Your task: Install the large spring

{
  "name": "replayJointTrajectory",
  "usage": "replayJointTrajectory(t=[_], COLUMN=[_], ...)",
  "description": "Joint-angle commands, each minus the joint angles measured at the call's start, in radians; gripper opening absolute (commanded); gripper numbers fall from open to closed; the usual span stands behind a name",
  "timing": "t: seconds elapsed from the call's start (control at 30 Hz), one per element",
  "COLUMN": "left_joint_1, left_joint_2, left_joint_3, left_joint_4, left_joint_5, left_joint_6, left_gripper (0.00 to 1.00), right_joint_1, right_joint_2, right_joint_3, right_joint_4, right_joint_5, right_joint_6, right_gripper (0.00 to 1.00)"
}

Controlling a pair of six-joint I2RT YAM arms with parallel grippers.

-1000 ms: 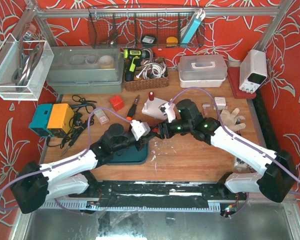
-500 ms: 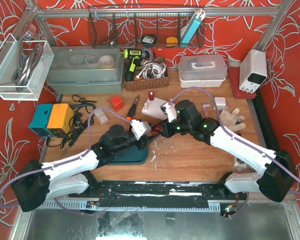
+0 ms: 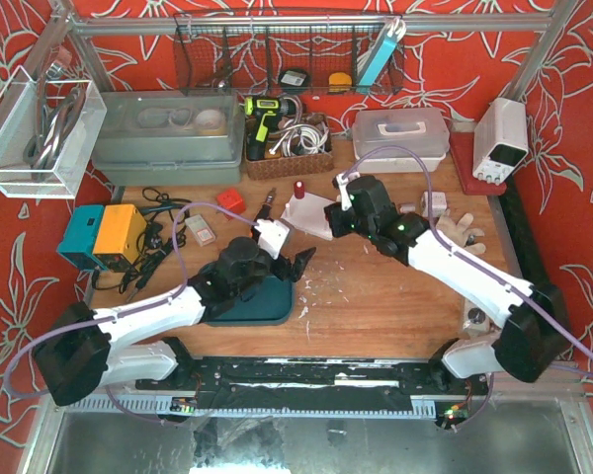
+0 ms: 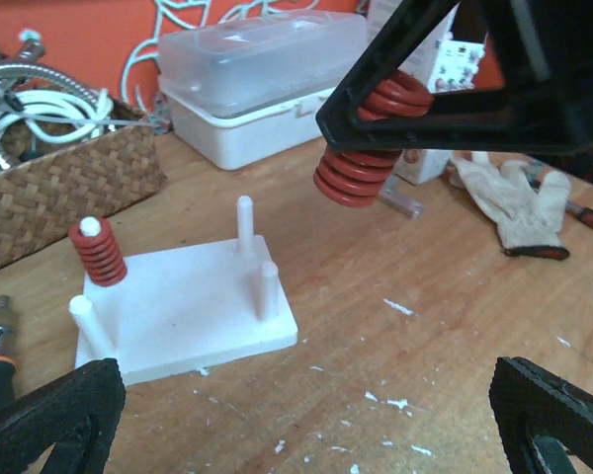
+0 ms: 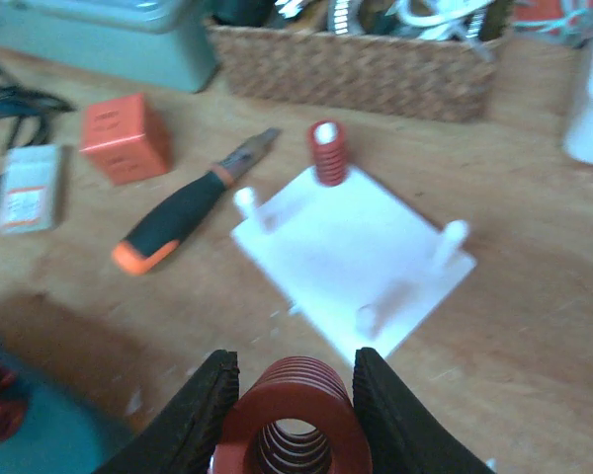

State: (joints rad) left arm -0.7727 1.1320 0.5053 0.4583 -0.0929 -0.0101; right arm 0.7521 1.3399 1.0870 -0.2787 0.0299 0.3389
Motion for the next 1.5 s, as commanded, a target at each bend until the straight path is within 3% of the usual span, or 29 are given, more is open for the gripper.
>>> replayJointTrajectory(t=[0.0,0.3,0.63,0.97,1.27,1.47], left_joint_1=[-0.002,-0.002,-0.002,-0.002,-0.002,-0.002], left_joint_2=[0.032,0.059,0.045,-0.032,-0.037,-0.041], left_joint_3=[0.018,-0.082,-0.110,-0.150,-0.159,-0.160], left_joint_4=[-0.005,0.120,0.173,0.189,0.200,0.201], left_joint_5=[-0.079,-0.150,-0.066,-0.118,-0.122,-0.126], left_joint_6=[-0.076,-0.087,-0.102,-0.099,-0.096,-0.094], left_gripper=[1.00,1.00,1.00,1.00,1.00,1.00], right_joint_1=[-0.061,-0.142,-0.198,-0.224,-0.224,-0.225], right_joint_2=[0.097,0.363,0.536,0.594,0.632,0.648], right_joint_3=[0.064,0.255,0.395,0.405,0.403,0.403], right_joint_4=[0.058,0.032,-0.024,0.004,0.009,0.012], right_joint_5=[0.112,0.140,0.106,0.011,0.087,0.063], right_joint_6=[-0.049,-0.106,-0.093,-0.066,-0.100,-0.097], right_gripper=[0.00,0.00,0.00,0.00,0.00,0.15])
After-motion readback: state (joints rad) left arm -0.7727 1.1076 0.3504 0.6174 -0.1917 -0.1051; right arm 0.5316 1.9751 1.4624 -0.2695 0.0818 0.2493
